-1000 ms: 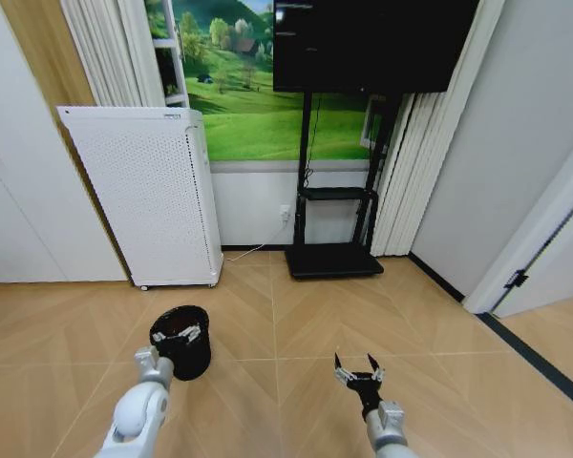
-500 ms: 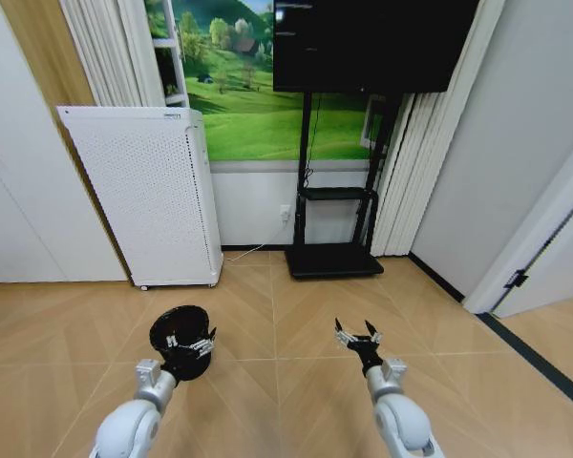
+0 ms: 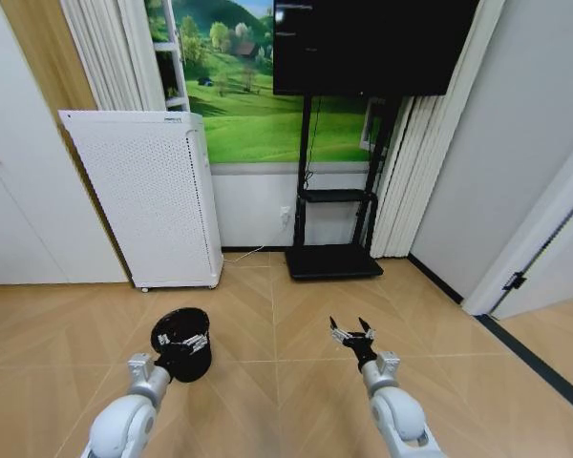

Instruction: Pick up the trash bin and place the garbage on the floor into it.

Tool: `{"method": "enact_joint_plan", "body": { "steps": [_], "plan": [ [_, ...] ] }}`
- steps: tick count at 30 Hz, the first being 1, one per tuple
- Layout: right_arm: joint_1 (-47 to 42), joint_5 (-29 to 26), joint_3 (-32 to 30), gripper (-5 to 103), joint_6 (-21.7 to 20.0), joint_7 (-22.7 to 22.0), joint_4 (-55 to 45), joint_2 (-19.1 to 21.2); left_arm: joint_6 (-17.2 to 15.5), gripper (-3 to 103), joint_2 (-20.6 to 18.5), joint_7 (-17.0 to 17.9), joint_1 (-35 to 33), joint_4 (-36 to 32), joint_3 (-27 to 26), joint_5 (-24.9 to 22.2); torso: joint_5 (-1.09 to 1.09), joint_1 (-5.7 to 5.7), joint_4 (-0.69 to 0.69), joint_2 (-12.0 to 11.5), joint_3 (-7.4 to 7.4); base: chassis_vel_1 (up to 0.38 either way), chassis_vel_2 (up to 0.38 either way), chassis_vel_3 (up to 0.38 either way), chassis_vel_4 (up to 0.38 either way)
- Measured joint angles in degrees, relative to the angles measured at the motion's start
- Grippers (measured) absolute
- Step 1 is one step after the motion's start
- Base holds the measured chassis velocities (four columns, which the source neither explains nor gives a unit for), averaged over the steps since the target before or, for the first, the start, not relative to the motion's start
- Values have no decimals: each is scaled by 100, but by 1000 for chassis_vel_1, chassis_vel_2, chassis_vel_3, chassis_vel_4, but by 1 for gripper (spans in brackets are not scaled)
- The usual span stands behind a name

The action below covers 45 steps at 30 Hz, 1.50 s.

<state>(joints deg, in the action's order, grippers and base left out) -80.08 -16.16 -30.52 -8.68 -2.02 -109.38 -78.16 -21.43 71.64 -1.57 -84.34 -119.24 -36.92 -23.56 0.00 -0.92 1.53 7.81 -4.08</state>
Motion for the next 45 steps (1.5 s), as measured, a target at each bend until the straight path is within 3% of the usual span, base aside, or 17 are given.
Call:
{"method": "enact_joint_plan", "body": {
  "steps": [45],
  "plan": [
    [-104,255,-213,100,157,-69,87,-241,-72,100,-294,141,318,76,21,-201,0,-251,0,911,-655,0,0,0,0]
  ]
}}
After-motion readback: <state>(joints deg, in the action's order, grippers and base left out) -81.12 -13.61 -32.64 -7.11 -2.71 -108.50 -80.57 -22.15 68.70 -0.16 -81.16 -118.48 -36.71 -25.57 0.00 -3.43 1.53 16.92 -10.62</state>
